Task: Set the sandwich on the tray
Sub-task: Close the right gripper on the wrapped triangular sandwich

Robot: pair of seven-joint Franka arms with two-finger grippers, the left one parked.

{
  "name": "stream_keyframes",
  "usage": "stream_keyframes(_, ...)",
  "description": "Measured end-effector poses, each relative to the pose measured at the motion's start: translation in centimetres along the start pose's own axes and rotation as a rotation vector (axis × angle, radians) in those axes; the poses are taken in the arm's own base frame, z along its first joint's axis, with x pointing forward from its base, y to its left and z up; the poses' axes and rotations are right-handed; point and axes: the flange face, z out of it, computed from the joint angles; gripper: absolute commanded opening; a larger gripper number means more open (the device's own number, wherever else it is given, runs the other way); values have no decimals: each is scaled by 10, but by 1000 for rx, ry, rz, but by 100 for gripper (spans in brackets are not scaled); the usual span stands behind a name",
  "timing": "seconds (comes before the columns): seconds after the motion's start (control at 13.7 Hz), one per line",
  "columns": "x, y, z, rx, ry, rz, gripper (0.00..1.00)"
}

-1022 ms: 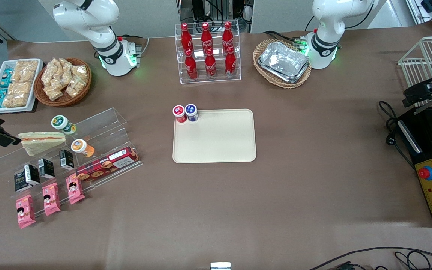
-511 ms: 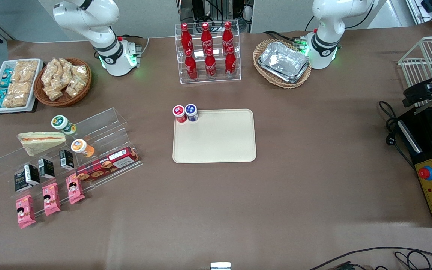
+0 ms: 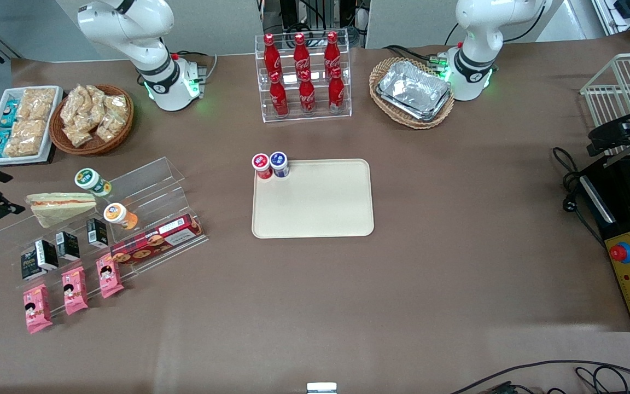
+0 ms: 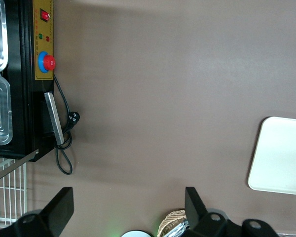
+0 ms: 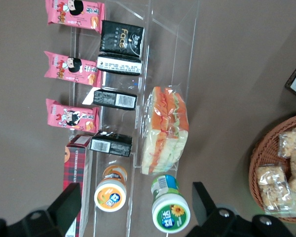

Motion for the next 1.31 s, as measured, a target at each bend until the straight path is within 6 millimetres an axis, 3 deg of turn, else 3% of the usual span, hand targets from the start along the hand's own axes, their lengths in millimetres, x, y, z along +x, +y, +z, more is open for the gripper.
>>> stream_keyframes(0.73,-12,17,74,26,10,11,100)
stream_keyframes(1.1,-14,20,93,16,6,14,100)
stream_keyframes(1.31,0,30,106,2,19,39,100)
